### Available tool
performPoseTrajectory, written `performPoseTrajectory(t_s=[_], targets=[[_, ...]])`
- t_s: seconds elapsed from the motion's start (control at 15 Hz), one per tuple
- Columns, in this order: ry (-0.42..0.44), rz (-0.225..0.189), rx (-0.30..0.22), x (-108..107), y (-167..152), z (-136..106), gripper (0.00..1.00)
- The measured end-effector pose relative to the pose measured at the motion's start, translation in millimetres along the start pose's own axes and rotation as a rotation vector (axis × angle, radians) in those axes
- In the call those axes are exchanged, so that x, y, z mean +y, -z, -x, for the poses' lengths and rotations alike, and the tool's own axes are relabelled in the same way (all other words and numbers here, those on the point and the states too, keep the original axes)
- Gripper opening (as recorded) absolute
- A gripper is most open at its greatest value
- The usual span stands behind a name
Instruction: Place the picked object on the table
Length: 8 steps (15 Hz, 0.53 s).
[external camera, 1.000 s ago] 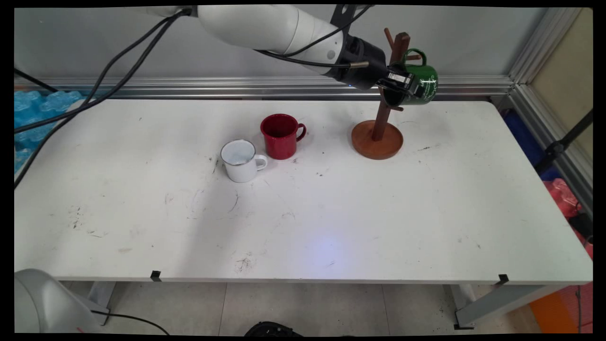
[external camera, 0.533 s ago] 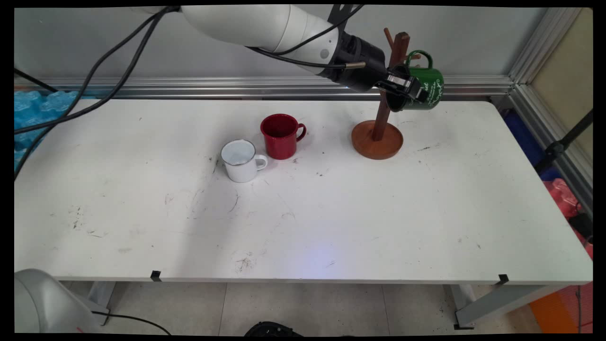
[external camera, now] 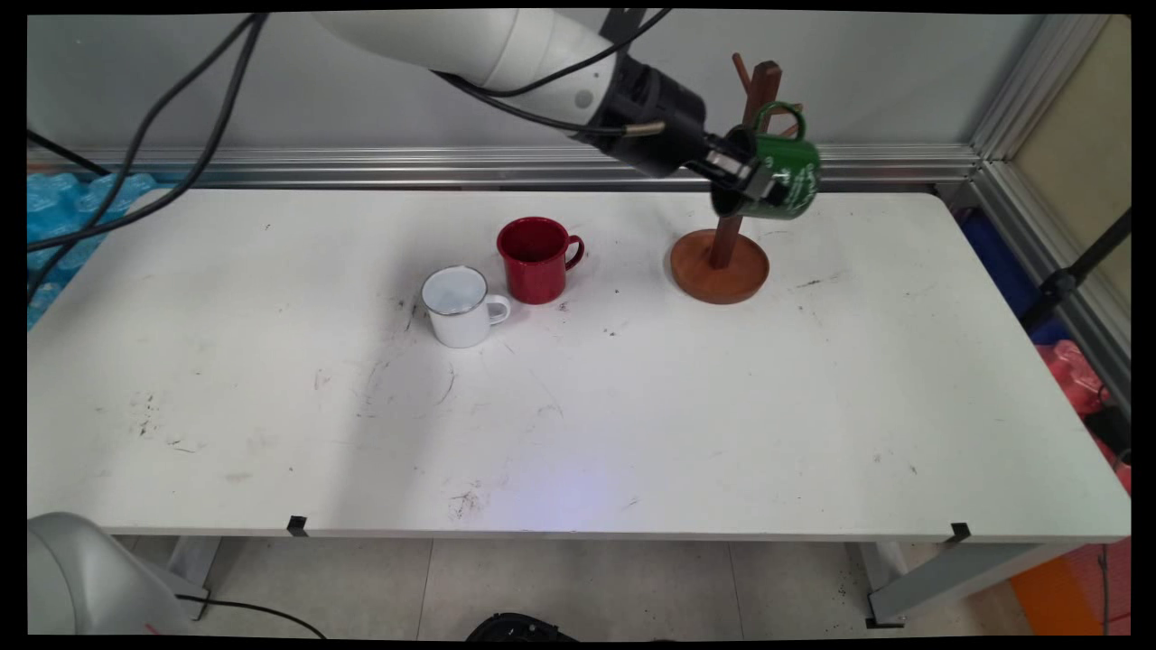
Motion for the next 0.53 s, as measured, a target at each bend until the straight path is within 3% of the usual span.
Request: performPoseTrajectory(t_s=[0.53], targets=[[-0.094,-0.073,-0.134,13.0,38.2,5.6,0.00]])
